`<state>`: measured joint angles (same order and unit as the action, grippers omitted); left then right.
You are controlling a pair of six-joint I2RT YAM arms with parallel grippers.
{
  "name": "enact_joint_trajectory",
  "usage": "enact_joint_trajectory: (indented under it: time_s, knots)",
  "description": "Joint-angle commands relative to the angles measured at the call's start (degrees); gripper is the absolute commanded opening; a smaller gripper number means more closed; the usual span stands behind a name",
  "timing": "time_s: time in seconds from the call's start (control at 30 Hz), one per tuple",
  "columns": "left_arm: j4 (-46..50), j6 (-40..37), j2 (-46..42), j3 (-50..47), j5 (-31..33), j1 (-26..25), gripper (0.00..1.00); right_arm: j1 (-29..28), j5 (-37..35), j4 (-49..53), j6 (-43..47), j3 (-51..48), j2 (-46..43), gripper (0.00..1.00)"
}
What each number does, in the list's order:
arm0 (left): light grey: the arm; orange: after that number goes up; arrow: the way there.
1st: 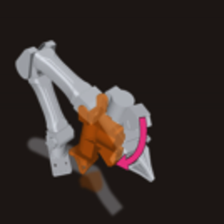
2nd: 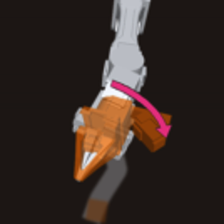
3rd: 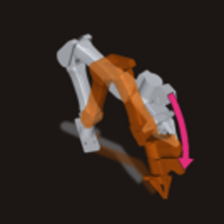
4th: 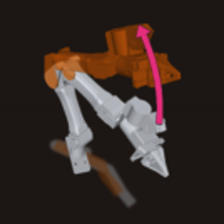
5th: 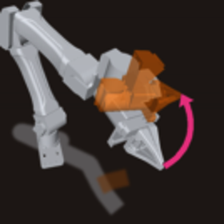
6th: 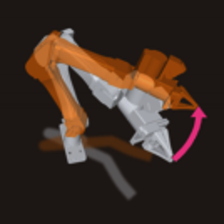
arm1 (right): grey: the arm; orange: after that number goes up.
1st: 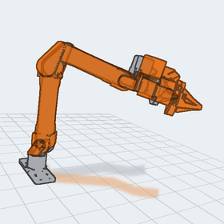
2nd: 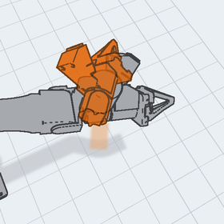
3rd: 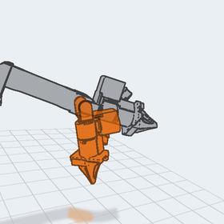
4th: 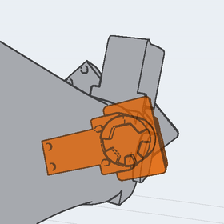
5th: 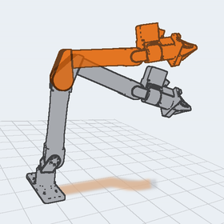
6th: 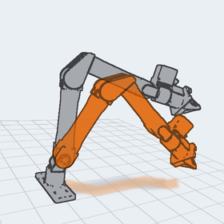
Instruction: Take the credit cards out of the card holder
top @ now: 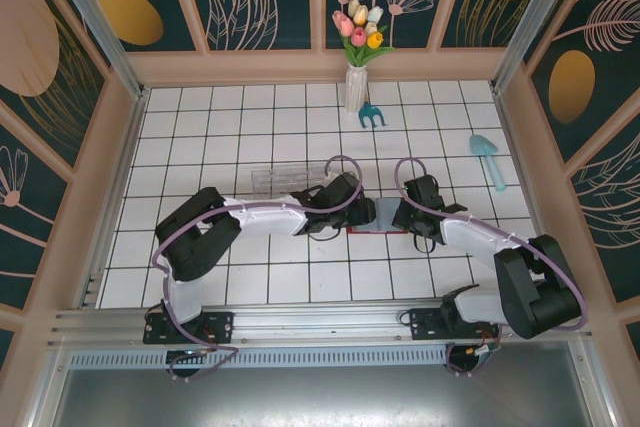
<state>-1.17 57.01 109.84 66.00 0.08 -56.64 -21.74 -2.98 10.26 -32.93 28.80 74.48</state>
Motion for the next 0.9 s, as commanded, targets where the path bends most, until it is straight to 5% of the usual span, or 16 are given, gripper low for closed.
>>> enact_joint_trajectory:
  time_s: [0.0, 0.87]
  knots:
    - [1.2, -1.1, 1.1, 0.5, -0.7, -0.1, 0.60, -0.1, 0.8, -0.4, 0.8, -0.9, 0.7, 0.05]
    - [-8.0, -1.7, 4.3, 4.0, -9.6, -0.8, 0.60, -0.1, 1.0, -0.6, 0.8, -0.8, 1.0, 0.05]
